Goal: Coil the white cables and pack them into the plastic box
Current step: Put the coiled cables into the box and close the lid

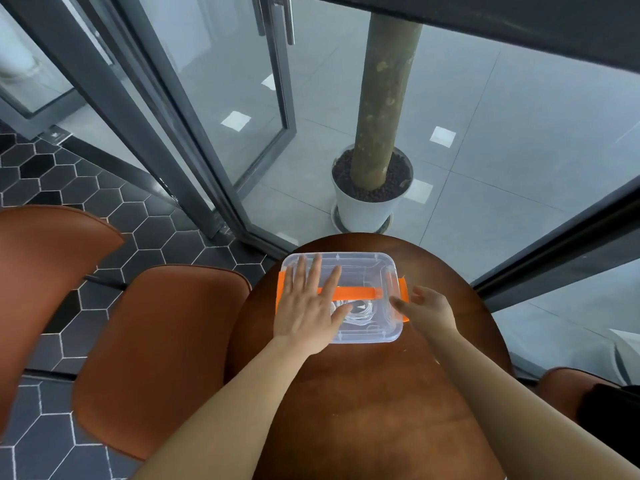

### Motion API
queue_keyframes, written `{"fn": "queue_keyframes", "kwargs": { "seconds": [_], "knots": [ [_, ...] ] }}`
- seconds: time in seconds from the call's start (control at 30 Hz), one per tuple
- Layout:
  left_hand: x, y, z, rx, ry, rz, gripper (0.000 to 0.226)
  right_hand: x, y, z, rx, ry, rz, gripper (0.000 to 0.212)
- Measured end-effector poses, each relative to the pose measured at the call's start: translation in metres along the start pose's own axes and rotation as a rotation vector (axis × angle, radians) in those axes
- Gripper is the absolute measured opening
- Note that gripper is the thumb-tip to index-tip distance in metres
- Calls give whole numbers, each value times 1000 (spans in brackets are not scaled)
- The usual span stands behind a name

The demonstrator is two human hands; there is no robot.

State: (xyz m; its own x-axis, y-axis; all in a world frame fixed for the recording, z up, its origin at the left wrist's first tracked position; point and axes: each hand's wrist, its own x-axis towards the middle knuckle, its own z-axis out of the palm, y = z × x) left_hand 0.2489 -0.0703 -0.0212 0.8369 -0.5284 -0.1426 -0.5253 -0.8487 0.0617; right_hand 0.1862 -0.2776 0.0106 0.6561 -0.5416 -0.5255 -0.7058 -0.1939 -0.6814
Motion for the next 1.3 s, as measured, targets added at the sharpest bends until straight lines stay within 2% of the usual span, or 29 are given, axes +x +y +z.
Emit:
{"fn": "queue_keyframes", "kwargs": {
  "seconds": [0.17, 0.37, 0.43, 0.57, 0.77, 1.0, 1.07, 1.17, 1.3],
  "knots": [
    [10, 4, 19, 16, -1, -34, 80, 10, 9, 4, -14, -44, 8, 34],
    [10, 4, 19, 26, 19, -33, 79, 18, 19, 5, -82, -106, 29, 28],
    [10, 4, 19, 29, 12, -29, 80, 17, 16, 4, -136, -56, -19, 27],
    [9, 6, 18, 14, 13, -28, 80, 5, 13, 15, -370, 150, -227, 18],
    [8, 5, 16, 6, 24, -30, 81, -1, 17, 26, -413, 209, -284, 26],
    [10, 6, 18, 25, 19, -31, 81, -7, 29, 38, -555, 268, -520, 39],
    [9, 7, 19, 31, 6, -29, 81, -7, 30, 39, -653, 244, -564, 38],
    [11, 5, 20, 36, 25, -30, 81, -10, 27, 30, -614, 215, -563, 47],
    [10, 6, 22, 50, -2, -27, 80, -7, 20, 20, -682, 130, -539, 46]
  ]
}}
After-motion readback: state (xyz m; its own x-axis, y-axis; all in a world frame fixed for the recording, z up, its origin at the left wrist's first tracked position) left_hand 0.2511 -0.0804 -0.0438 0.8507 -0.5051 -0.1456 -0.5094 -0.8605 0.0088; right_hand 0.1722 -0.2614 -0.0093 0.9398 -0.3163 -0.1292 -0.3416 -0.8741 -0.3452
